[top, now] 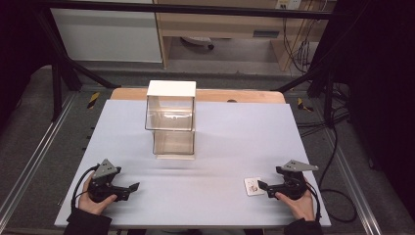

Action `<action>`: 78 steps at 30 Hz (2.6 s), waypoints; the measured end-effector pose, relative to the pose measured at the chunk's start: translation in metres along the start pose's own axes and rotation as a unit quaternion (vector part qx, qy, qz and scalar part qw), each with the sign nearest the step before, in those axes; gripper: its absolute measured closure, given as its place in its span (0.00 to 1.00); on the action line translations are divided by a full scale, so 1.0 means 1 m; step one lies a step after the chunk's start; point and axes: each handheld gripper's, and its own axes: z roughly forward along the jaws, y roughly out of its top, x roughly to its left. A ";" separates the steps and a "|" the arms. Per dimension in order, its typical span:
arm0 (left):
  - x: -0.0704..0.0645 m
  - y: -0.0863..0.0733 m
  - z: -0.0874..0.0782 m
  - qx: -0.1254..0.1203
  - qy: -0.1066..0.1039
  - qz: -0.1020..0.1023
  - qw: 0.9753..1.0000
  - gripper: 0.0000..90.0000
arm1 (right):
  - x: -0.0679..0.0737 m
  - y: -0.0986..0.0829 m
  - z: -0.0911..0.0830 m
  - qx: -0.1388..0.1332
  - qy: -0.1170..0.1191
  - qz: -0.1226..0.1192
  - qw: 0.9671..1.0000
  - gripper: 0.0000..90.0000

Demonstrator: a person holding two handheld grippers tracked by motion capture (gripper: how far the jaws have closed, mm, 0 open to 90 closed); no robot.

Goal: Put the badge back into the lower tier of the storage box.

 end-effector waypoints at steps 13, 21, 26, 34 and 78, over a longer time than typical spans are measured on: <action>0.002 -0.001 -0.001 -0.003 0.002 -0.005 1.000 0.05 | 0.004 -0.001 -0.001 0.003 -0.007 -0.008 1.000 0.06; 0.001 -0.001 -0.001 -0.005 0.005 -0.006 1.000 0.06 | 0.012 -0.002 -0.010 -0.004 -0.009 -0.023 1.000 0.28; 0.001 -0.001 -0.002 -0.005 0.005 -0.006 1.000 0.06 | 0.016 -0.003 -0.010 -0.001 -0.001 -0.025 1.000 0.43; 0.001 -0.001 -0.002 -0.006 0.006 -0.006 1.000 0.06 | 0.020 -0.005 -0.007 0.012 0.007 -0.031 0.999 0.59; 0.001 -0.001 -0.003 -0.012 0.010 -0.007 1.000 0.07 | 0.015 -0.005 0.011 0.023 -0.034 -0.020 0.999 1.00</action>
